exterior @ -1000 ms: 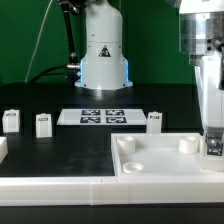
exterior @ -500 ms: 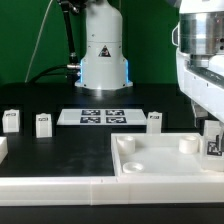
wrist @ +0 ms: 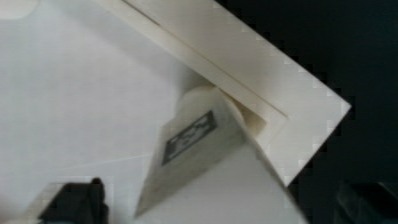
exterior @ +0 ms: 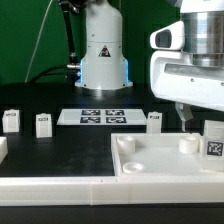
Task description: Assemble one leg
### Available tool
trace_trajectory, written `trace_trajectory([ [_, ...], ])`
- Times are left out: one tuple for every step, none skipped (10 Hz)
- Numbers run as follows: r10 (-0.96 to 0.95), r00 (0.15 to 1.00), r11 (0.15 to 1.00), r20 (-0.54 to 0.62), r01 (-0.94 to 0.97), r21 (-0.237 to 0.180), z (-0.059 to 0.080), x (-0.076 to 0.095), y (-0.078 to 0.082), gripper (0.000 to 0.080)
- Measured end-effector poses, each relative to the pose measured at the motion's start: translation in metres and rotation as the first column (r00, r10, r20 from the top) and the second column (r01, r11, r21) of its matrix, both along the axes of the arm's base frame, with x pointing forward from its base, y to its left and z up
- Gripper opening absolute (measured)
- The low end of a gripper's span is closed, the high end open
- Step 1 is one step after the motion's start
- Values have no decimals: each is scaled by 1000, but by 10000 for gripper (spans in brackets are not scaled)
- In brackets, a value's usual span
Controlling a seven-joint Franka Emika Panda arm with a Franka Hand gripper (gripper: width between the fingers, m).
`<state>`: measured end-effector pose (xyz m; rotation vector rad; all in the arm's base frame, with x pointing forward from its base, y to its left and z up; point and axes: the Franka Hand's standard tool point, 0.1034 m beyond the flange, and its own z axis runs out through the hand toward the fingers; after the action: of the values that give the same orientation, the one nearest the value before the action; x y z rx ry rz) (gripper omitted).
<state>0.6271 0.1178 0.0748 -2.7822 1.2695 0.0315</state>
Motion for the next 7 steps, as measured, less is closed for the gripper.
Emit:
trace_trajectory([
  [118, 993, 993, 9, -118, -8, 0, 0, 2, 649],
  [211, 977, 977, 16, -211, -11, 0, 0, 2, 649],
  [280, 960, 960, 22, -280, -13, 0, 0, 2, 649],
  [368, 929, 930, 28, -368, -21, 0, 0, 2, 649],
  [467, 884, 884, 30, -466, -36, 0, 0, 0, 649],
  [500, 865, 866, 32, -499, -38, 0, 1, -1, 601],
  [490, 871, 872, 31, -489, -37, 0, 1, -1, 601],
])
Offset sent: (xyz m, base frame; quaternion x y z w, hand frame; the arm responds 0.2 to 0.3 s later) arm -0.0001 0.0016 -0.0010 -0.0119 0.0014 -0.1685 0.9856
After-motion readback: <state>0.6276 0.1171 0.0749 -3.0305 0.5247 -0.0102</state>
